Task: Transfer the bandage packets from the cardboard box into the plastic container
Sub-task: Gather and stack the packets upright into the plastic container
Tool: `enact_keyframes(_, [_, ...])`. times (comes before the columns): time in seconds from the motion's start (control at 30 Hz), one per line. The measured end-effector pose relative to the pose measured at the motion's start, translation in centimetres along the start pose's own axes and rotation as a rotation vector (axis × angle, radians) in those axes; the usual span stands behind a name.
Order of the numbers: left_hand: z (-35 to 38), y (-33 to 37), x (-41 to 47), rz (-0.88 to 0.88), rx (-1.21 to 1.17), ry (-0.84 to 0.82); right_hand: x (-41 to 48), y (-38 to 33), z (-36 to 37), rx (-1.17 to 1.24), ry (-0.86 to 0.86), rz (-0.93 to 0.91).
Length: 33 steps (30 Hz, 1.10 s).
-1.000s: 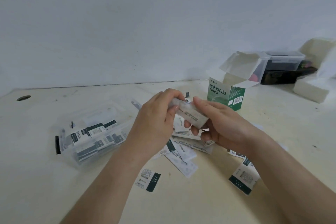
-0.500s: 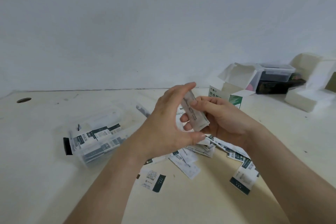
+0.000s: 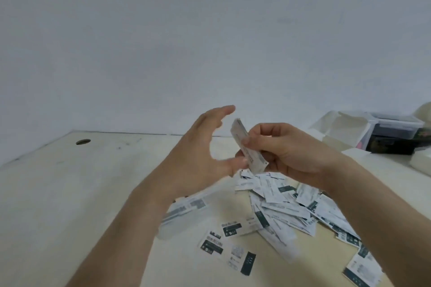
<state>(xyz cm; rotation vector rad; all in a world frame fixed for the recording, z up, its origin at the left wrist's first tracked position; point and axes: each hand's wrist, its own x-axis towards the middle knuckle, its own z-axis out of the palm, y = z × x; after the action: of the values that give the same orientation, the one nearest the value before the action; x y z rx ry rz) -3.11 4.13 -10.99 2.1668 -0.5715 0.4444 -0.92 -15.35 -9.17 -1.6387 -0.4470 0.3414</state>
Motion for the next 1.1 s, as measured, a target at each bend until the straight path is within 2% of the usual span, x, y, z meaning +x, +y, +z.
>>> enact_keyframes(0.07, [-3.3, -2.0, -0.5, -0.12, 0.186, 0.092, 1.3, -0.9, 1.5, -0.18, 0.034, -0.013])
enact_keyframes(0.1, [-4.5, -3.2, -0.8, -0.193, 0.345, 0.053, 2.0, -1.2, 2.3, -0.264, 0.051, -0.018])
enact_keyframes(0.17, [-5.3, -5.1, -1.4, -0.29, 0.548, -0.137, 3.7, -1.6, 3.9, -0.425, 0.039, -0.01])
enact_keyframes(0.27, [-4.6, -6.8, -2.1, -0.347, 0.564, -0.307, 6.4, -1.4, 6.0, -0.726, -0.049, 0.051])
enact_keyframes(0.4, [-4.3, -8.2, -2.0, -0.305, 0.581, -0.37, 9.1, 0.1, 8.6, -1.027, -0.138, 0.185])
enact_keyframes(0.5, [-4.1, -8.7, -2.1, -0.295, 0.581, -0.398, 10.6, 1.7, 9.6, -1.155, -0.203, 0.281])
enact_keyframes(0.63, [-4.1, -9.4, -2.3, -0.261, 0.612, -0.425, 11.9, 3.3, 9.9, -1.226, -0.196, 0.302])
enact_keyframes(0.87, [-3.8, -9.3, -2.2, -0.293, 0.611, -0.436, 12.0, 3.6, 9.5, -1.165, -0.216, 0.333])
enact_keyframes(1.1, [-4.0, -8.7, -2.5, -0.309, 0.558, -0.339, 11.7, 3.5, 10.0, -1.138, -0.186, 0.306])
